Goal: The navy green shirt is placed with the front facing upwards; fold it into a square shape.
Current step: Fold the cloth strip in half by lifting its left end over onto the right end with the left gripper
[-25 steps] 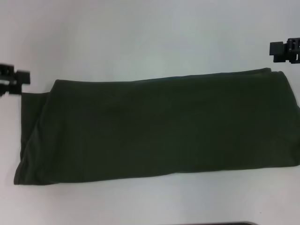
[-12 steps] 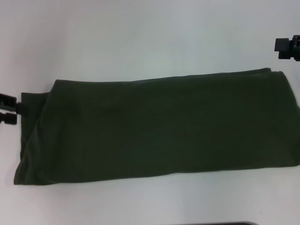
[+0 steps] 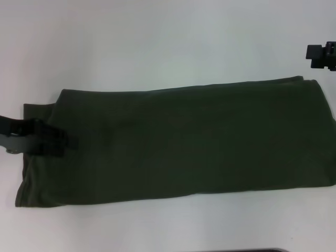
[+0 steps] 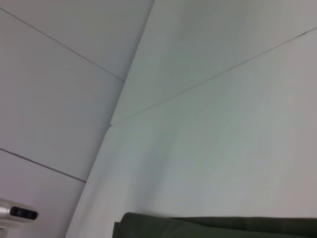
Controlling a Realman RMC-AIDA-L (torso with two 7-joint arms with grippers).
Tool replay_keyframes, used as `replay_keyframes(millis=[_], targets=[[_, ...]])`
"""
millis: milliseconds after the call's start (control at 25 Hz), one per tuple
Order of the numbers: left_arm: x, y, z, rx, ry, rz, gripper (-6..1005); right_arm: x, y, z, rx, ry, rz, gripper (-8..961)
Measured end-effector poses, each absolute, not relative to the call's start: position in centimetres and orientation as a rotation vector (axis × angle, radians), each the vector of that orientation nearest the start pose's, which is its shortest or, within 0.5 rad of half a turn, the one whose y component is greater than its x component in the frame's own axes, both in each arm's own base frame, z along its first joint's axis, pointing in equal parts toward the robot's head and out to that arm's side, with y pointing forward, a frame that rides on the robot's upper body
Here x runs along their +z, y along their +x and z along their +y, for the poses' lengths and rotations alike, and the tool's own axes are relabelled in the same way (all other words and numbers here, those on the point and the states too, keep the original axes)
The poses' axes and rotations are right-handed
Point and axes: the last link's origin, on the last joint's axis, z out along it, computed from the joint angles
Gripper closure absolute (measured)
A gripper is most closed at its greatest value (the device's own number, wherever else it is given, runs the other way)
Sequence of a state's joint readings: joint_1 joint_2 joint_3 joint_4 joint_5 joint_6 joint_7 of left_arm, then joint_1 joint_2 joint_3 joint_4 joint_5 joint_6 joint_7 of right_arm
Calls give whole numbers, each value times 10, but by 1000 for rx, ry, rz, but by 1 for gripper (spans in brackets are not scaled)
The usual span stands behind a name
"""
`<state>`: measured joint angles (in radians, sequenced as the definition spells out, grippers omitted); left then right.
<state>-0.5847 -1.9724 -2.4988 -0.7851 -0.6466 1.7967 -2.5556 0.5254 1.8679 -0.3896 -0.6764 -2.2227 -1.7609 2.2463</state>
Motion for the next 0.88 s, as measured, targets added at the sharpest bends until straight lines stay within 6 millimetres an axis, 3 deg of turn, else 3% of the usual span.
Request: replay_keyframes(millis=[560,880], targets=[[32,-309,323,70,-2182,-2078,478,107,319,316,741,-2246,1811,296],[42,-315,328,58,-2123,-2073,479,107,319,316,742,-2243,1813,295]])
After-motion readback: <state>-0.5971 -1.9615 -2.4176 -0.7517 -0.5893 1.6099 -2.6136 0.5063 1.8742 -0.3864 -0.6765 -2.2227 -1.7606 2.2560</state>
